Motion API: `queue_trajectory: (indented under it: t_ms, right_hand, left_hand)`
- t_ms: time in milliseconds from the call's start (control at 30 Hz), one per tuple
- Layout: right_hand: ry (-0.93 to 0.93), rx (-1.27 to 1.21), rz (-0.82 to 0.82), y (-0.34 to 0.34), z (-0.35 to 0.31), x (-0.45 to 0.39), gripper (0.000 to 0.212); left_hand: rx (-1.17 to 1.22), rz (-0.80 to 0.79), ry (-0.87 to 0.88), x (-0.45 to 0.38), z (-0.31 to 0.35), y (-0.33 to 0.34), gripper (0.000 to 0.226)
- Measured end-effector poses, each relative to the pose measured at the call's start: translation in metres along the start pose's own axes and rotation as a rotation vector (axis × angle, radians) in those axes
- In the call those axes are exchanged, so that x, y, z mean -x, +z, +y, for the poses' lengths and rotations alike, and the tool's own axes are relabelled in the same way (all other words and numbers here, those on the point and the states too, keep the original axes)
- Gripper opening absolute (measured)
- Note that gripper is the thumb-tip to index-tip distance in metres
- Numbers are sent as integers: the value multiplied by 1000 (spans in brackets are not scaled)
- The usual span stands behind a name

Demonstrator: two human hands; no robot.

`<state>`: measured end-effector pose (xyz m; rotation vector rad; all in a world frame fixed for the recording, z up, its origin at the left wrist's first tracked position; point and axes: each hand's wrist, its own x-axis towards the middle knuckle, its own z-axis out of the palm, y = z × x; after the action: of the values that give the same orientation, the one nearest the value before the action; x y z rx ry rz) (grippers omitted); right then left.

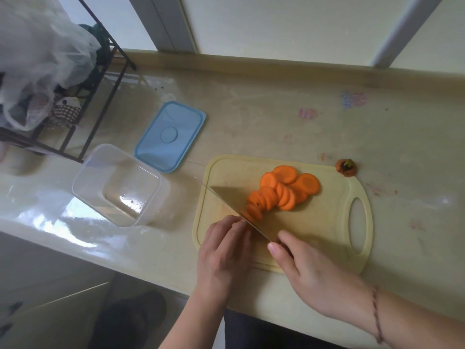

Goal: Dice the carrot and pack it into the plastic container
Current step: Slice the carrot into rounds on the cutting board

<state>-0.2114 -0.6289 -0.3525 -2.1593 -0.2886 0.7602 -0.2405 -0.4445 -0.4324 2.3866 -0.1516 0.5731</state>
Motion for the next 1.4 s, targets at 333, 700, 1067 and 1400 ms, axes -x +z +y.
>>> queue_trajectory:
  t_ms: [333,700,1067,1400]
  right_hand:
    - [-63,65,56,9,3,0,39]
    - [111,-143,7,-15,0,-24,40]
    - [17,-37,2,-25,-16,-47,45]
    - [-51,288,-321,-102,32,-12,50]
  left_hand:
    - [-28,5,34,8,0,3,17]
    - [-103,-3,-27,11,1,5,24]
    - [-47,-28,-52,2,4,1,28]
    - [-68,-16,-17,9,-1,0,29]
